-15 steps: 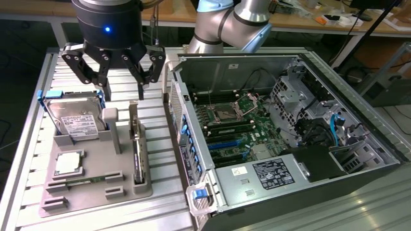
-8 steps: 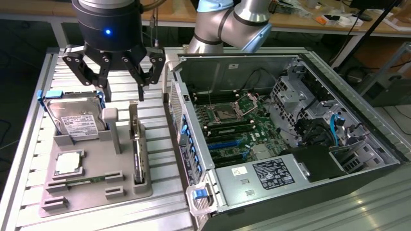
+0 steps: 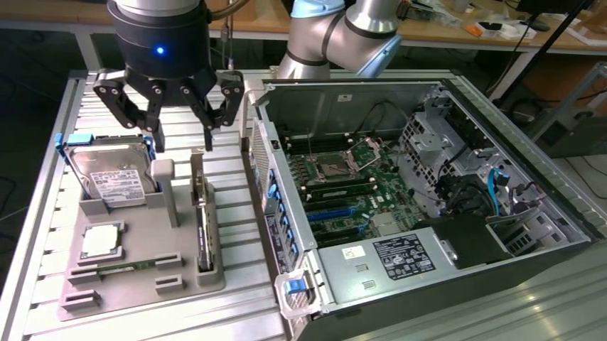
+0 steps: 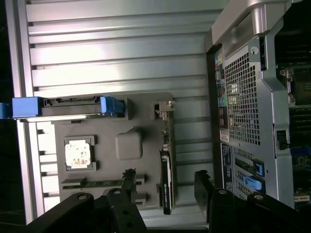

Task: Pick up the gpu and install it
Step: 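Pick up the gpu and move the gpu toward the slot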

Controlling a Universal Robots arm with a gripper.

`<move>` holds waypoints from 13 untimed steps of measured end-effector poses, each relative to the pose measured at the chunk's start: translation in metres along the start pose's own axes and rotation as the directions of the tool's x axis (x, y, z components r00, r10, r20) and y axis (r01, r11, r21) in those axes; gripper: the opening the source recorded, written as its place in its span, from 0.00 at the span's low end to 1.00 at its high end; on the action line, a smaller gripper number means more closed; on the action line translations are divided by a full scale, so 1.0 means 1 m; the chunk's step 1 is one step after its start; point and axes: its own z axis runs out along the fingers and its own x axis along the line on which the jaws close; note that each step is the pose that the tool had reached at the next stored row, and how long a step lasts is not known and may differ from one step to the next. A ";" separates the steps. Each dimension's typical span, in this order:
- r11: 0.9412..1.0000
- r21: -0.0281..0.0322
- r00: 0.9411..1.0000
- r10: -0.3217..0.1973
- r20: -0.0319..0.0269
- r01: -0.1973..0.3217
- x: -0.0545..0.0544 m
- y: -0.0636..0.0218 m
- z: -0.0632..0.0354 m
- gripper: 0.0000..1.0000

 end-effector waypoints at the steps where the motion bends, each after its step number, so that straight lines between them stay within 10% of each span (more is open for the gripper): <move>1: 1.000 0.000 1.000 0.000 0.000 0.000 0.000 0.0000 0.0004 0.60; 13: 1.000 0.000 1.000 0.000 0.000 0.000 0.000 -0.0002 0.0042 0.60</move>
